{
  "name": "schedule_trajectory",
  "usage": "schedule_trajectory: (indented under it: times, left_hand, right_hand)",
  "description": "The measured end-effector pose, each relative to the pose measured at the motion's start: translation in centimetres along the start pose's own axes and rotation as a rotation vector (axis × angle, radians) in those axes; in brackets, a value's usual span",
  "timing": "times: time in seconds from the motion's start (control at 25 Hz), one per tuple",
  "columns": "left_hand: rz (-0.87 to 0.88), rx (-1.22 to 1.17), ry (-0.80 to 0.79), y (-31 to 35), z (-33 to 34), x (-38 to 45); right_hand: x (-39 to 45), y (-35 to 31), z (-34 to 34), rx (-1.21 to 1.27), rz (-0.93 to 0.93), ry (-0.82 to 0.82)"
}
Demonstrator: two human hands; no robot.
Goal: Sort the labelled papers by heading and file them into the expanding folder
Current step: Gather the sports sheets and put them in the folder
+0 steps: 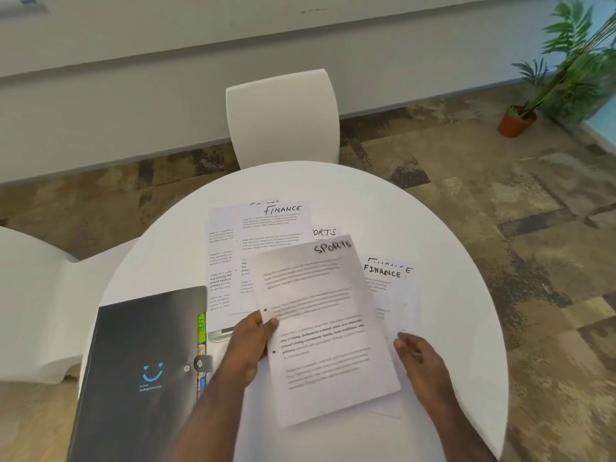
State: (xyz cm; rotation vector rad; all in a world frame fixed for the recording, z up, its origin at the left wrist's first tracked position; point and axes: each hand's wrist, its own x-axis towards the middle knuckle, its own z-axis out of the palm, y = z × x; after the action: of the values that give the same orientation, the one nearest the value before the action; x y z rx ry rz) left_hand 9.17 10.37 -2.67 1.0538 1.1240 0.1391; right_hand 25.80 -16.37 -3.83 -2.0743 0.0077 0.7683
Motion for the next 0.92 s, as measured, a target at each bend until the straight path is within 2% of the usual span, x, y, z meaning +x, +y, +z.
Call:
schedule_trajectory:
  times: [0.08,0.16,0.28,0.4,0.6,0.68,0.8,0.92]
  left_hand:
    - [0.0,0.016,0.075,-0.3,-2.1,0.1]
    - [-0.009,0.059,0.13,-0.6,-3.8,0.4]
    - [-0.011,0.08,0.152,-0.9,-5.2,0.4]
    - [-0.016,0.073,0.197,-1.2,-6.3,0.3]
    - [-0.006,0.053,0.236,-1.4,-7.5,-0.1]
    - [-0.01,0.042,0.241,-1.4,-7.9,-0.2]
    - [-0.01,-0.003,0.26,-1.3,-8.6,-0.4]
    - [0.009,-0.014,0.289,-1.1,-9.0,-0.7]
  right_hand:
    - [0.5,-0.9,0.9,-0.41,-0.036,0.138]
    - [0.5,-1.7,2.2,-0.732,0.017,0.158]
    - [0.2,-1.9,3.9,-0.95,0.03,0.157]
    - [0.5,-2.3,3.9,-0.816,0.048,0.188]
    - [2.1,-1.9,2.4,-0.316,0.109,0.21]
    - [2.3,-1.6,1.9,-0.191,0.107,0.213]
    - [2.4,-0.8,0.5,-0.134,0.128,0.191]
    - [2.2,0.6,-1.4,-0.196,0.178,0.102]
